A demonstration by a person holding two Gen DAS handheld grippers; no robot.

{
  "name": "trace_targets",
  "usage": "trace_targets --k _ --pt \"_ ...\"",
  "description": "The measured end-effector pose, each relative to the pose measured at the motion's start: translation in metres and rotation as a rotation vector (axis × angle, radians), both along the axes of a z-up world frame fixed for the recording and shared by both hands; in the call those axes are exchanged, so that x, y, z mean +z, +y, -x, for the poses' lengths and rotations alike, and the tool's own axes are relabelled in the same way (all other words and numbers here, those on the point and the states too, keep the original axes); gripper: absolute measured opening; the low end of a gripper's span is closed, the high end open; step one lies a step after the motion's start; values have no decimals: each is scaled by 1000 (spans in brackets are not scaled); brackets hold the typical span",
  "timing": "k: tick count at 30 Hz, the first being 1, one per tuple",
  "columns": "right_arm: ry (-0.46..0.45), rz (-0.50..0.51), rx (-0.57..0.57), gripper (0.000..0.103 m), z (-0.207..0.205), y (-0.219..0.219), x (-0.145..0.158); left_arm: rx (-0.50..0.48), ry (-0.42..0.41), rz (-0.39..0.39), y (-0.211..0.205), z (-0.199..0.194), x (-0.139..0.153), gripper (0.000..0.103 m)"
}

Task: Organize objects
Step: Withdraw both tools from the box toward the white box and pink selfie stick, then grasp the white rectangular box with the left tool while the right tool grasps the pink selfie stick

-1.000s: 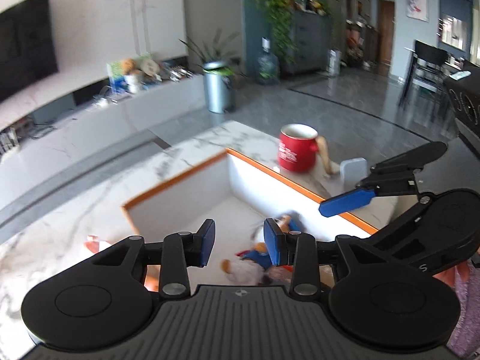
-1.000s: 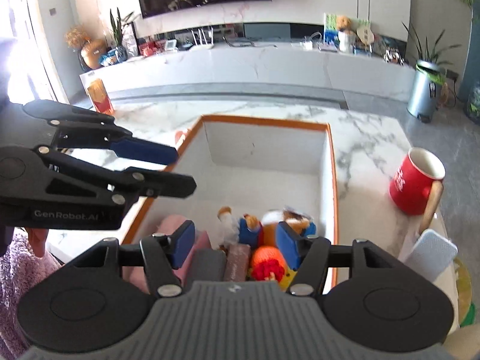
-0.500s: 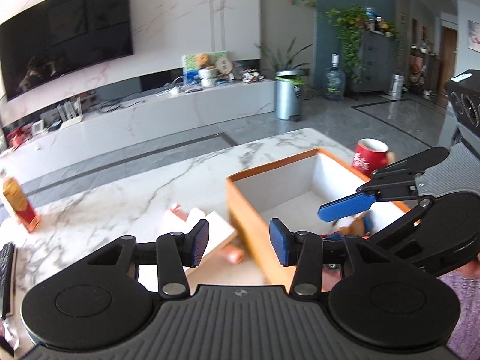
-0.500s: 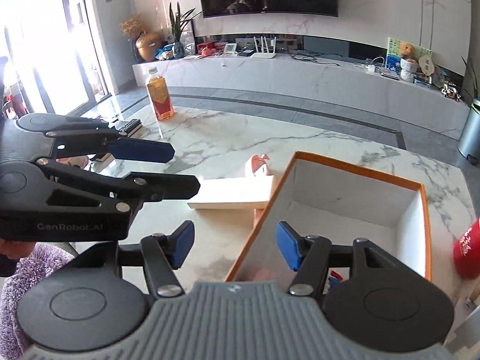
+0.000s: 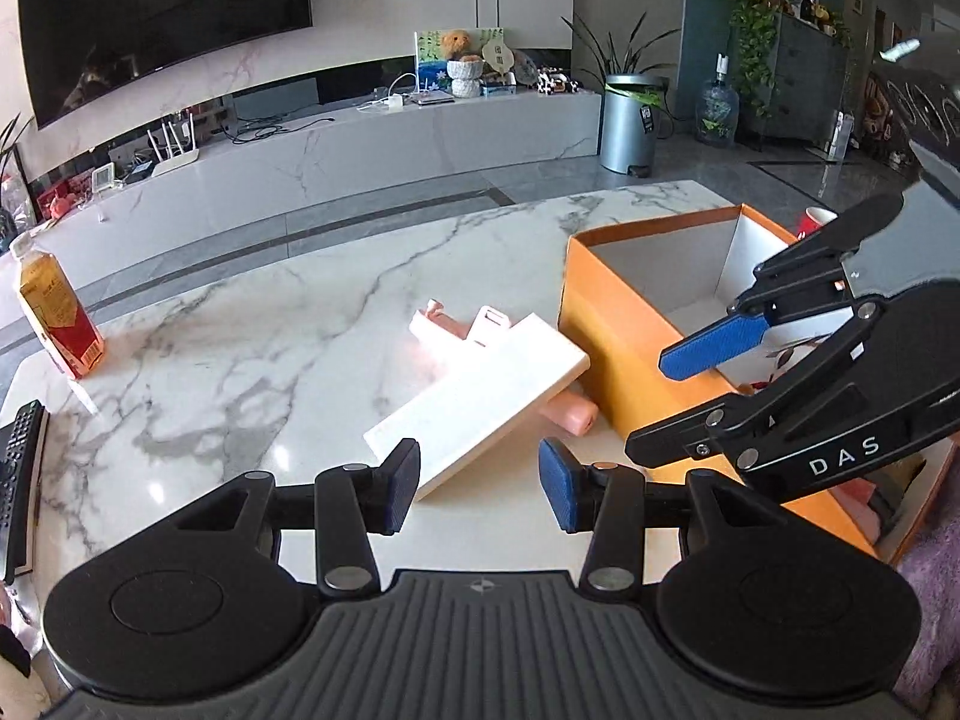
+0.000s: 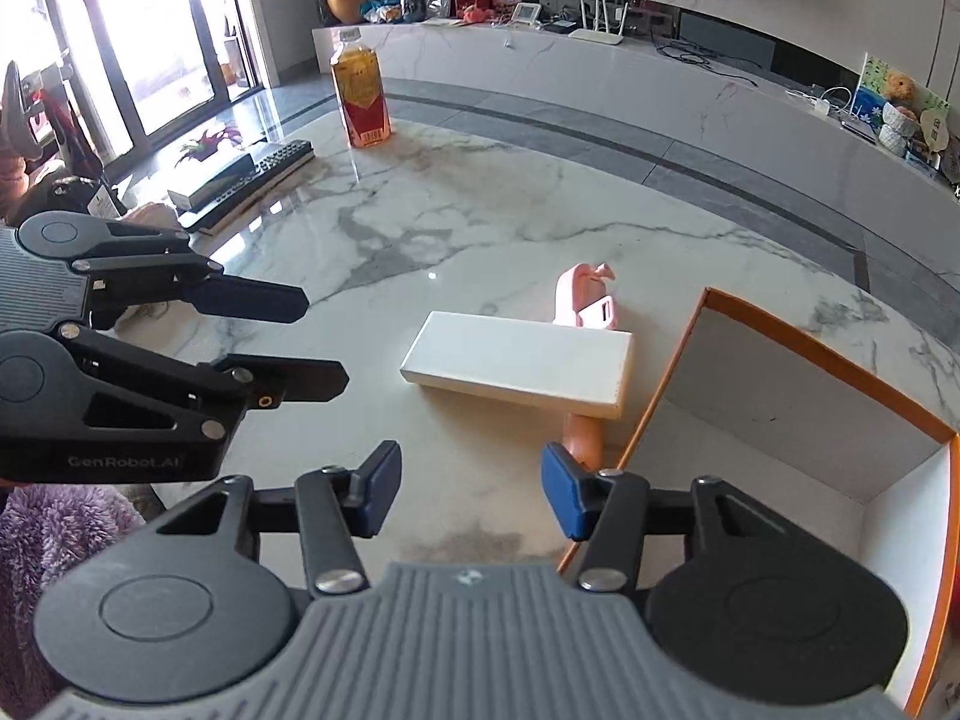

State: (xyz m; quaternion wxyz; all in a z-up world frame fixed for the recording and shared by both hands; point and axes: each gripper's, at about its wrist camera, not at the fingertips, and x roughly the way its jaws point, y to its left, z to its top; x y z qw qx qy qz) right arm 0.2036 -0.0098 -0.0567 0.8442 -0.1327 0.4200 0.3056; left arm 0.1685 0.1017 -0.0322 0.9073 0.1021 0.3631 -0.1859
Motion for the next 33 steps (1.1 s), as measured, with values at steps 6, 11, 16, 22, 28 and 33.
trace_targets --k 6,11,16,22,28,33 --pt "-8 91 40 50 -28 14 -9 -100 -31 -135 -15 -23 -23 52" --pt "-22 171 112 49 -49 26 -16 -229 -84 -291 -39 -37 -49 52" --pt "-28 235 172 49 -66 30 -23 -329 -137 -437 -57 -42 -77 53" --pt "-19 264 211 49 -78 31 -30 -431 -233 -637 -77 -39 -109 63" --pt "-15 275 228 49 -84 30 -33 -475 -275 -745 -85 -39 -129 61" --pt "-21 282 235 49 -86 29 -34 -486 -309 -787 -89 -33 -135 59"
